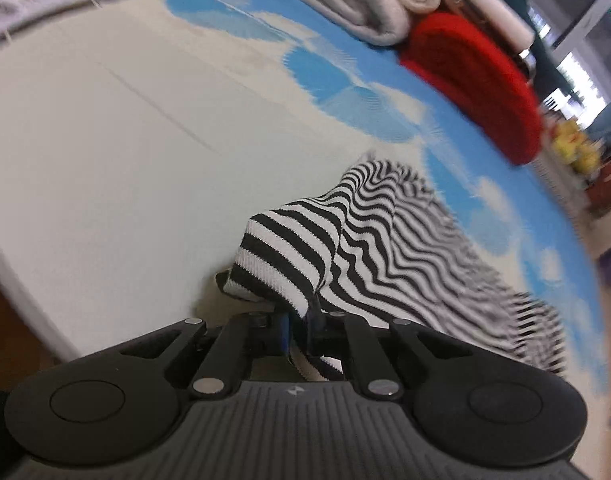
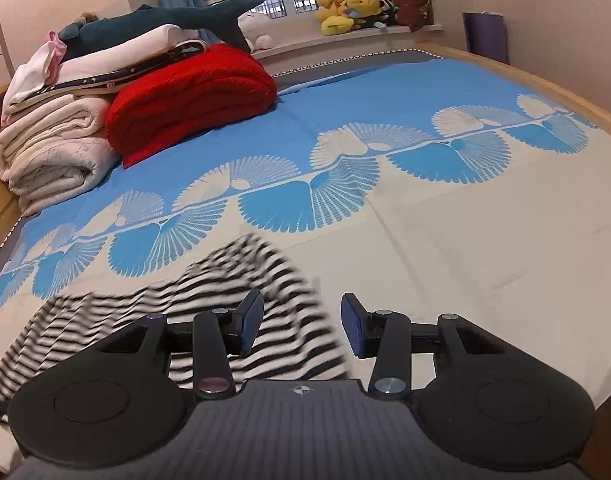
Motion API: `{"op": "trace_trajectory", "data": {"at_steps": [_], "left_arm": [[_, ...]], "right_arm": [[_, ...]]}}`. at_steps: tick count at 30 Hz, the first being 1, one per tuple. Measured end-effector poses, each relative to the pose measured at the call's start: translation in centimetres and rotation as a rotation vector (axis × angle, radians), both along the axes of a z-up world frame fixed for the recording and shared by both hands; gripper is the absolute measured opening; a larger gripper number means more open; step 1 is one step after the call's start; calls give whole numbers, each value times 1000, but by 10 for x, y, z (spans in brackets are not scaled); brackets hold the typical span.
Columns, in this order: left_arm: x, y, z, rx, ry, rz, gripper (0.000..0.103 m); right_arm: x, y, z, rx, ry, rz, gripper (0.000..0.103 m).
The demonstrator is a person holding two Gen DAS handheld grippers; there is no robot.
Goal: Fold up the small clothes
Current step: 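Grasp the striped edge with the left gripper and lift it over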
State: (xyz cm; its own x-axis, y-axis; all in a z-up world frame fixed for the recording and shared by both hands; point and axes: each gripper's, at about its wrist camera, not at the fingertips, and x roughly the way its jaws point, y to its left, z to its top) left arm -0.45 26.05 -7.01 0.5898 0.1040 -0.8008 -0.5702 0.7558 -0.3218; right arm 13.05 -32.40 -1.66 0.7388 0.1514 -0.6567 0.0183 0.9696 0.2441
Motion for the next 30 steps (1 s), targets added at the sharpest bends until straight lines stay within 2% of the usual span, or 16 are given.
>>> {"op": "trace_trajectory", "data": {"at_steps": [2, 4, 7, 11, 14, 17, 19, 20, 22, 23, 25, 27, 30], "left_arm": [[1, -6, 9, 67, 32, -18, 7], [8, -25, 32, 167, 20, -78, 7], [22, -74, 73, 299, -73, -200, 7], [52, -170, 117, 342, -215, -410, 6], [65, -254, 125, 334, -290, -593, 6], [71, -338, 104, 290, -332, -788, 6], [79, -375, 74, 194, -267, -901, 10], [87, -391, 53, 120, -178, -964, 11], [99, -399, 32, 32, -66, -993, 11], [102, -393, 33, -6, -53, -980, 11], [102, -375, 48, -40, -88, -968, 13], [99, -350, 72, 5, -119, -957, 13], [89, -313, 102, 147, -121, -934, 13]], "right_arm": [[1, 1, 0, -2, -1, -1, 45], [1, -1, 1, -8, -5, -5, 45], [0, -9, 4, 1, -13, -20, 45], [-3, -28, 11, 17, -43, -52, 45], [-7, -46, 14, 14, -67, -77, 45], [-10, -65, 13, 25, -73, -104, 45], [-13, -78, 12, 33, -71, -123, 45], [-14, -85, 12, 40, -70, -133, 45], [-15, -97, 11, 59, -67, -154, 45], [-17, -102, 11, 69, -64, -166, 45], [-18, -110, 10, 93, -56, -177, 45], [-20, -113, 9, 116, -52, -165, 45], [-20, -108, 12, 141, -59, -107, 45]]}}
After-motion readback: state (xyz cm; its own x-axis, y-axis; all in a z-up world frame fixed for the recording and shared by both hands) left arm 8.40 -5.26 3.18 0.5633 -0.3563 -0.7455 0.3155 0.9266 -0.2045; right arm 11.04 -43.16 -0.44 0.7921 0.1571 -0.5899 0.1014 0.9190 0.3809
